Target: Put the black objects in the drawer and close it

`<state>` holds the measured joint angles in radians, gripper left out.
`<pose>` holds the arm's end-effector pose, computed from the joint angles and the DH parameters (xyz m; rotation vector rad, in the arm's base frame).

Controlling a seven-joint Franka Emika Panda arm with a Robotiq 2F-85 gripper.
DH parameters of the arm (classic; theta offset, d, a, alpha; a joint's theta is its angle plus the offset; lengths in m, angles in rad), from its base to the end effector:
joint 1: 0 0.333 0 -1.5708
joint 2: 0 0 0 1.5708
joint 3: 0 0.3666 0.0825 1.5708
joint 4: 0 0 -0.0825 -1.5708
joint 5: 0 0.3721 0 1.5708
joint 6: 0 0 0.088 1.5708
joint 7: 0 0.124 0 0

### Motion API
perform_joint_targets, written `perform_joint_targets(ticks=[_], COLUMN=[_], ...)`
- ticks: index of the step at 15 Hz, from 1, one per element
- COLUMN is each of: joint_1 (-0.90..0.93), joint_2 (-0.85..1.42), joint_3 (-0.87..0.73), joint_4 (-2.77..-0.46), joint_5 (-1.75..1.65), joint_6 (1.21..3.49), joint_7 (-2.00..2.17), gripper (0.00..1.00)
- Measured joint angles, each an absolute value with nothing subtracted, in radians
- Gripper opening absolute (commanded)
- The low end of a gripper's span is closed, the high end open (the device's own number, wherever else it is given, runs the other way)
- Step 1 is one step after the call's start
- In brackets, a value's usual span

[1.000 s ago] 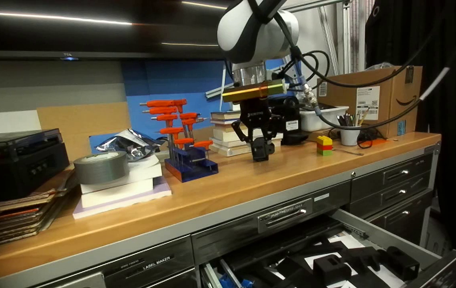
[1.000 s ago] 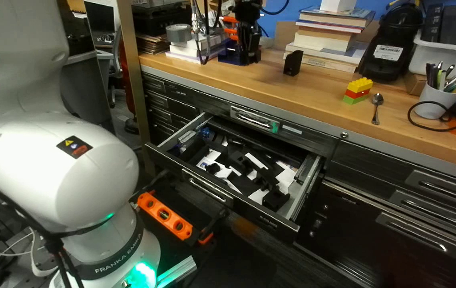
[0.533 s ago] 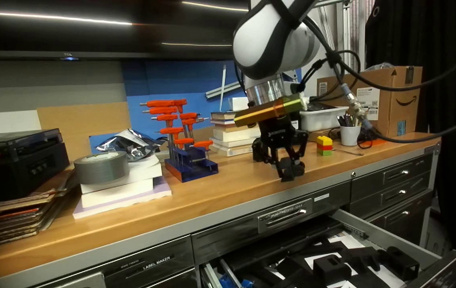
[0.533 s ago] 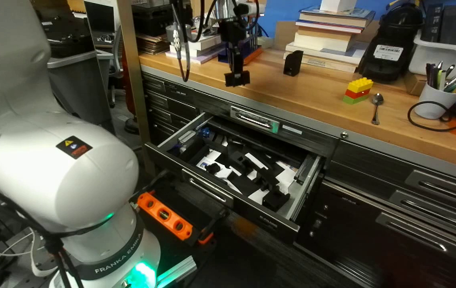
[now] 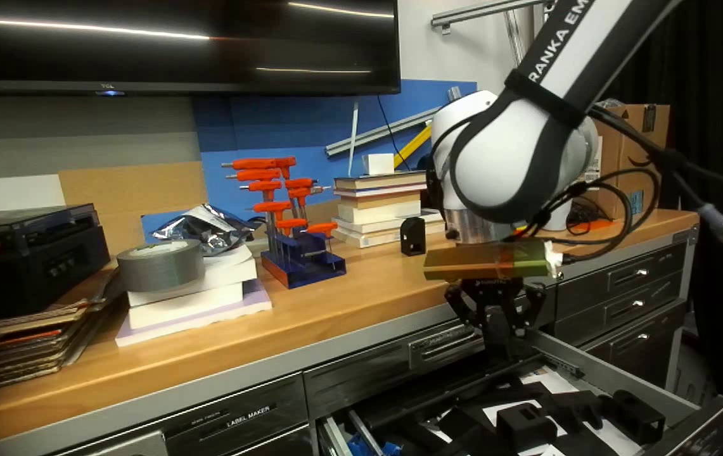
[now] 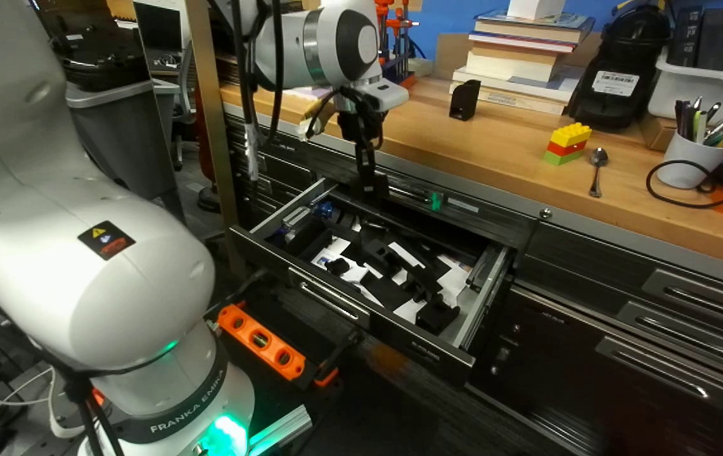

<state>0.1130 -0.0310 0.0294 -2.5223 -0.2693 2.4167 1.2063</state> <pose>0.4372 0.0583 0.3259 2.6939 -1.2276 0.0731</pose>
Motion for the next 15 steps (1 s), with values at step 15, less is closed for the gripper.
perform_joint_targets(ticks=[15], joint_1=[0.044], joint_2=[0.0], joint_3=[0.027], joint_4=[-2.755], joint_5=[-0.45], joint_6=[2.603], joint_7=[1.632], gripper=[0.17])
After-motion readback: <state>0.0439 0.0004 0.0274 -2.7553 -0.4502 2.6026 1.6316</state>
